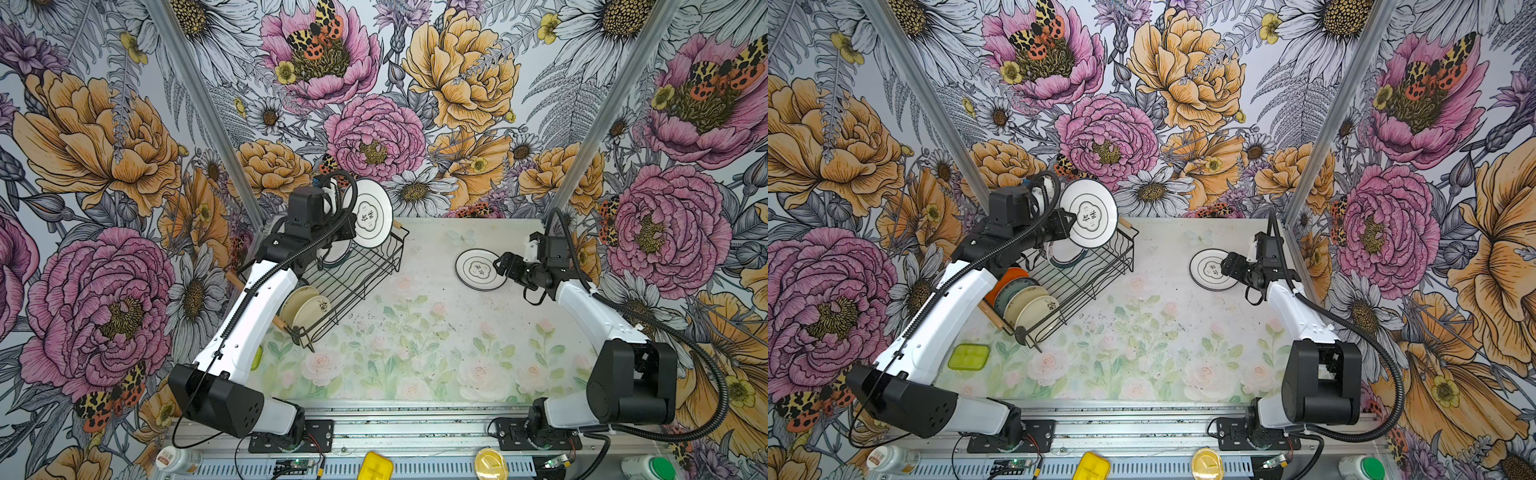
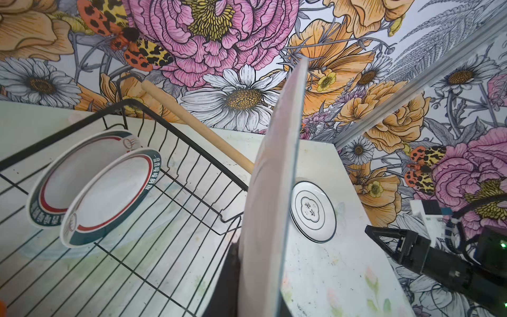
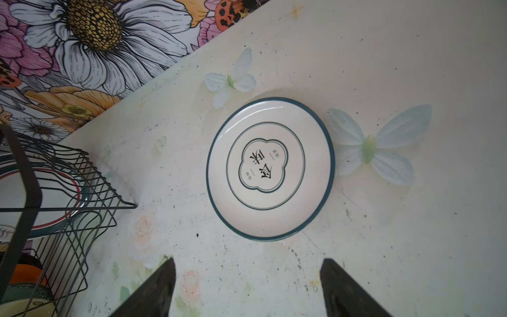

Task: Unload the plates from the dish rack
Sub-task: 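Pass the plate from the left gripper to the right gripper reaching toward it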

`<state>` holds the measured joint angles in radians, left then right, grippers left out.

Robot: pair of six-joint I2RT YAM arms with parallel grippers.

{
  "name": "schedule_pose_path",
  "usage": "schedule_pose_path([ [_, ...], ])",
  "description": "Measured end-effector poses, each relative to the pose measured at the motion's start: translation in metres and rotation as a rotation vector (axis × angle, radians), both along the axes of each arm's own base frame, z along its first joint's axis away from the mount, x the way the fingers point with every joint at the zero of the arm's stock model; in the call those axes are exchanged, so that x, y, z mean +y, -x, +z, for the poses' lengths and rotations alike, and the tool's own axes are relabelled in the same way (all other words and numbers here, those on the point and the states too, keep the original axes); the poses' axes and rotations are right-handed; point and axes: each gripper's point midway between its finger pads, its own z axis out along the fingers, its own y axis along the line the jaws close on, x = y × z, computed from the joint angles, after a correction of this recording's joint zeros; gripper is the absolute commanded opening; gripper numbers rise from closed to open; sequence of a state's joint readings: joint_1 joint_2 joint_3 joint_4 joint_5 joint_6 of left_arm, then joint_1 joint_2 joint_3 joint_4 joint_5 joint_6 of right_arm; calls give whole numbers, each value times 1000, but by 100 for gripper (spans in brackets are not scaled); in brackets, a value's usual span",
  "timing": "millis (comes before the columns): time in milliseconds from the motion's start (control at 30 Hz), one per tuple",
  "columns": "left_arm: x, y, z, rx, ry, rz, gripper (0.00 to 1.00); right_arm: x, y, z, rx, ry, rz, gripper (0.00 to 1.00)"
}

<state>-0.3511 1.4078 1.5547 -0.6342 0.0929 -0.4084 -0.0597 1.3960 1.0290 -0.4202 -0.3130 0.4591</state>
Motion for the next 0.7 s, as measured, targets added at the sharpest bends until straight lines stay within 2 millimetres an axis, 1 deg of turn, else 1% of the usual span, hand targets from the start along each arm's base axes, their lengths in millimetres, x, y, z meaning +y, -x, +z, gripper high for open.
schedule_pose_path([
  [67,-13,9,-8,31,54,16,0,14,9,16,-47,-40,35,85],
  [133,-21,15,-20,70,114,31,0,27,18,31,-93,-84,67,85],
  [267,-26,14,-51,138,201,103,0,54,37,59,-193,-189,128,85],
  [367,-31,15,-75,179,251,147,0,75,49,72,-245,-273,163,85],
  [433,-37,16,-86,198,289,157,0,91,53,76,-272,-335,186,85],
  [533,-44,18,-96,217,344,169,0,112,56,74,-282,-418,207,84],
  [600,-48,19,-96,216,371,173,0,126,55,72,-286,-461,219,83],
  [700,-54,19,-86,193,414,172,0,149,48,70,-284,-515,243,79],
])
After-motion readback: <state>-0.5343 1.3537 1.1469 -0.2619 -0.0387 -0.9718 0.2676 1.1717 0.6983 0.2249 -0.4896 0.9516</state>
